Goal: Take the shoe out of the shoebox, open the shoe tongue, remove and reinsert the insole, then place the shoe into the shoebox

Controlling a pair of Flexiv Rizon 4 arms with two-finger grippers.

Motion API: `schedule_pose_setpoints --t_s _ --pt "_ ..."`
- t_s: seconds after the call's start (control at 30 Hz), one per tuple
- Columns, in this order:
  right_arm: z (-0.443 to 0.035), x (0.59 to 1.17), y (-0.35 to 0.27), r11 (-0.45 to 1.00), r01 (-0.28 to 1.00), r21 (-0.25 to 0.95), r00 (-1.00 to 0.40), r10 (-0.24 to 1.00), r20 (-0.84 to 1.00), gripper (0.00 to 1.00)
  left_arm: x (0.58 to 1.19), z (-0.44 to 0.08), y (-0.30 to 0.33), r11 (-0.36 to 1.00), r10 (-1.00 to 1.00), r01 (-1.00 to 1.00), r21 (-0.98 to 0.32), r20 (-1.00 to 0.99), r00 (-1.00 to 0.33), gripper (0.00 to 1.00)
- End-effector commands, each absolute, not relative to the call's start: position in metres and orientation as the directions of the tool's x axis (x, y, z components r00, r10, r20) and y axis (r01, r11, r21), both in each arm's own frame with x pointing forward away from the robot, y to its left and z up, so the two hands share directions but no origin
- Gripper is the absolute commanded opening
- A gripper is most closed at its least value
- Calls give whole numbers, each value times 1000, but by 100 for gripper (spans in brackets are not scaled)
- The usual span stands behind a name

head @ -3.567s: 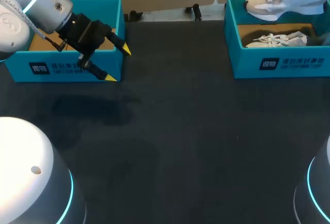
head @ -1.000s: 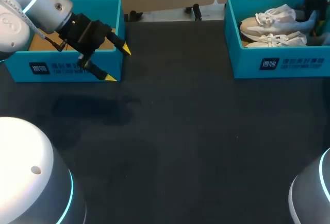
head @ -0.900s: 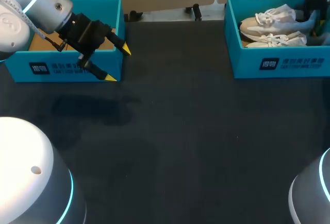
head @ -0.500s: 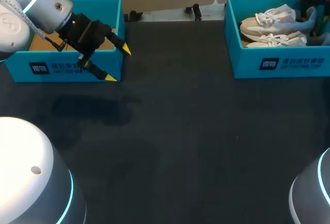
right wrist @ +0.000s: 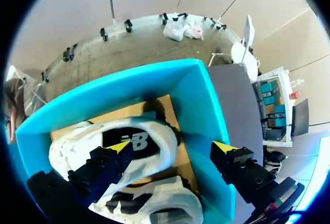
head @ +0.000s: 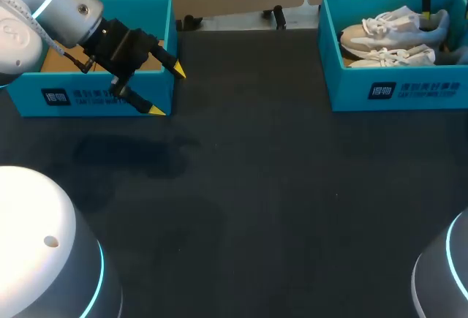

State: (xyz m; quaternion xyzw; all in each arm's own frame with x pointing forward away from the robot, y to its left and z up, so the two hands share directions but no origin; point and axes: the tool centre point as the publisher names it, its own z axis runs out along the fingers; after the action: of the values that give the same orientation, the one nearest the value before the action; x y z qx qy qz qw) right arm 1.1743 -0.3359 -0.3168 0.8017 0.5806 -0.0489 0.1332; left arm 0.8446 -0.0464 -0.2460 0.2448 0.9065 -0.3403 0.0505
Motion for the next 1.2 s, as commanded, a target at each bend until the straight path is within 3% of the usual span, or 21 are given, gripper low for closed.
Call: schedule_pose_setpoints --t_s 0.03,0.57,0.8,1.2 --pt "-296 1153 -329 -286 940 186 324 920 -222 100 844 -246 -47 650 409 479 -590 -259 -875 100" --pt "-256 1102 -289 -308 912 271 333 941 -51 100 844 -246 -47 650 409 479 -590 -259 -875 100" --pt "-247 1077 -265 -292 894 339 324 945 -39 100 844 -246 -47 650 409 479 -590 -259 -875 100" --pt "-247 1077 -265 -292 894 339 324 945 -39 100 844 -246 -47 650 409 479 -590 -259 -875 100"
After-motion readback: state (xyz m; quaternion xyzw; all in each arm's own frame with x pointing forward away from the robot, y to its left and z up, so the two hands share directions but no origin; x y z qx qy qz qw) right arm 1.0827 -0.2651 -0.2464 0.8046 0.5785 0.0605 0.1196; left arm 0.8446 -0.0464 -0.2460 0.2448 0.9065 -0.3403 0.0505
